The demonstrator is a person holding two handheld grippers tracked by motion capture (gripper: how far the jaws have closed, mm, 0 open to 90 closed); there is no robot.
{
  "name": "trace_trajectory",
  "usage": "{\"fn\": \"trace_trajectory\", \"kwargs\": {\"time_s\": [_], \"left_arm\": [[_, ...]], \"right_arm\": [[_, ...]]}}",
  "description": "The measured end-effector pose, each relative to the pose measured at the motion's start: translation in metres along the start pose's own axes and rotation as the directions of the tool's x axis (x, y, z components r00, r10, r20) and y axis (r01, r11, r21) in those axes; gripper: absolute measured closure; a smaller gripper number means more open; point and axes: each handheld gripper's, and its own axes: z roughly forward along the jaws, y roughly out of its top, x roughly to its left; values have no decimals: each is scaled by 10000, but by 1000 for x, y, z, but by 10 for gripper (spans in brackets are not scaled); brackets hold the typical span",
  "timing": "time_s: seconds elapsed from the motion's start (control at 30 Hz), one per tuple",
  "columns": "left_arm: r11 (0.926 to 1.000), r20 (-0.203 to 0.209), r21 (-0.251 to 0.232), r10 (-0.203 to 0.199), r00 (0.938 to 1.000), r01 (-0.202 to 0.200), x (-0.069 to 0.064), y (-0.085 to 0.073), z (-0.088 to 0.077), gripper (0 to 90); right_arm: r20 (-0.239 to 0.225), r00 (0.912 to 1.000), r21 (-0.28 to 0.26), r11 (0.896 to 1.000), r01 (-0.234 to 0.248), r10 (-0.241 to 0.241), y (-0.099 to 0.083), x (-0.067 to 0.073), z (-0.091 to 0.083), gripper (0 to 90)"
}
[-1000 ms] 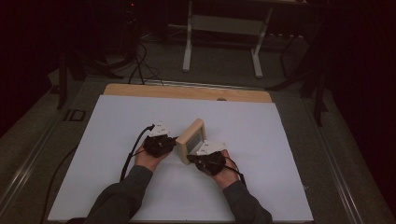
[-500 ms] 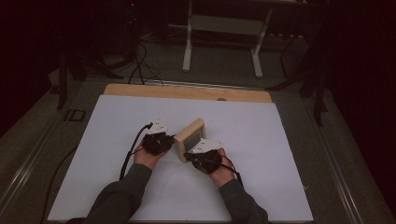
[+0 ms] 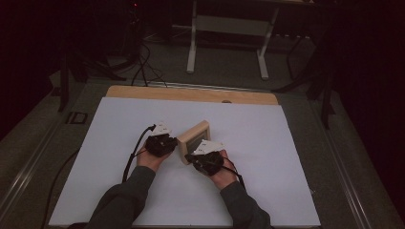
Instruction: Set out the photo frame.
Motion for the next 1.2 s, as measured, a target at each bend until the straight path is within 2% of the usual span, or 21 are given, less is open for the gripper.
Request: {"fn": "trace_trajectory", "kwargs": {"time_s": [0.47, 0.87, 1.2], "left_arm": [[9999, -181, 34, -111, 9998, 111, 4, -1, 1, 827], [9990, -328, -36, -450, 9984, 449, 13, -3, -2, 790], [9989, -386, -8, -470, 9982, 470, 15, -5, -3, 757]], "right_arm": [[1, 10000, -82, 10000, -31, 31, 2, -2, -4, 883], [50, 10000, -128, 9999, -57, 57, 3, -5, -8, 870], [98, 9999, -148, 9998, -97, 98, 2, -7, -10, 864]]}}
